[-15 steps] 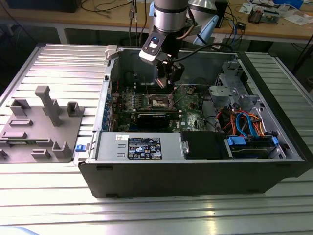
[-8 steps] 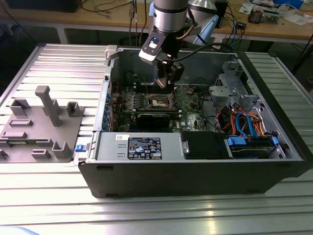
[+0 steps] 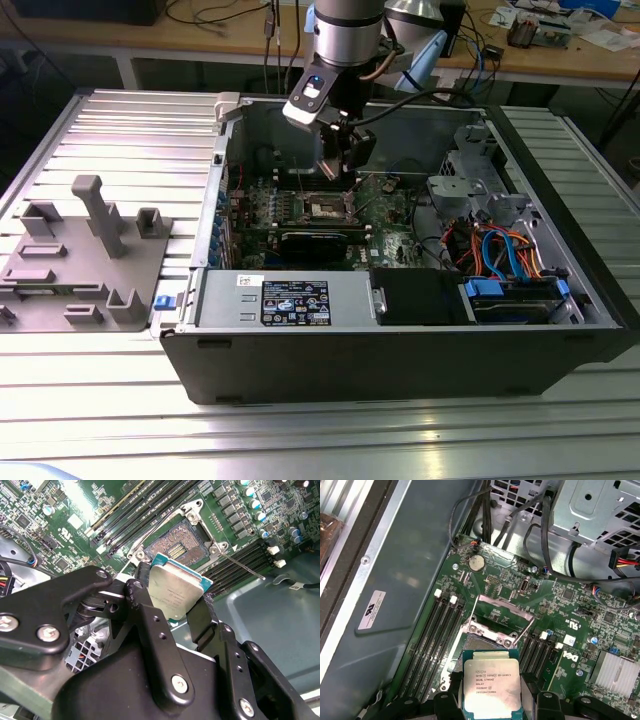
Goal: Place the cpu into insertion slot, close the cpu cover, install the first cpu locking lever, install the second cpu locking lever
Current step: 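Place the cpu into insertion slot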
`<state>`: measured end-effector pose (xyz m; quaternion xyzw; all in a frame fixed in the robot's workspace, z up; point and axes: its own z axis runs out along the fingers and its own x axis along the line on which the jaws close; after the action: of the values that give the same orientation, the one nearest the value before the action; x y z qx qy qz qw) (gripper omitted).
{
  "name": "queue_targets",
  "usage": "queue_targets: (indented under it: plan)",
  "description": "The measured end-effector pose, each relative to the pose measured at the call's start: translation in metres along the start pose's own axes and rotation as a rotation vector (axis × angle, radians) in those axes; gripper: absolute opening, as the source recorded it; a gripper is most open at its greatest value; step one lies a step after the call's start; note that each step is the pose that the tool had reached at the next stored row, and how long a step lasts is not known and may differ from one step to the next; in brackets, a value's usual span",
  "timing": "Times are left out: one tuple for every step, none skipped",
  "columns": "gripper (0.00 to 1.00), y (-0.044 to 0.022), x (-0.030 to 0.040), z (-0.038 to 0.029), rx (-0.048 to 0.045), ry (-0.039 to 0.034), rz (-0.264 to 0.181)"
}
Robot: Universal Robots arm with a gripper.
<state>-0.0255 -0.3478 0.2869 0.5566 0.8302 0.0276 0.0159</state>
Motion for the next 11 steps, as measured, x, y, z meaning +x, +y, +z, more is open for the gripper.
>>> queue_targets:
  plan:
    - [0.54, 0.0000, 0.0000, 0.0000, 0.0001, 0.0000, 0.000]
    - [0.54, 0.0000, 0.0000, 0.0000, 0.0001, 0.0000, 0.001]
    - [0.54, 0.0000, 0.0000, 0.0000, 0.0001, -0.0001, 0.001]
    - [0.54, 0.0000, 0.0000, 0.0000, 0.0001, -0.0001, 0.002]
    - [0.54, 0.0000, 0.0000, 0.0000, 0.0001, -0.0001, 0.003]
    - [0.54, 0.0000, 0.0000, 0.0000, 0.0001, -0.0002, 0.003]
    - [0.54, 0.0000, 0.0000, 0.0000, 0.0001, -0.0002, 0.004]
    - [0.54, 0.0000, 0.0000, 0.0000, 0.0000, -0.0002, 0.004]
    - [0.54, 0.0000, 0.0000, 0.0000, 0.0000, -0.0003, 0.006]
    - [0.54, 0.0000, 0.0000, 0.0000, 0.0001, -0.0004, 0.007]
    - [0.54, 0.0000, 0.0000, 0.0000, 0.0000, -0.0005, 0.008]
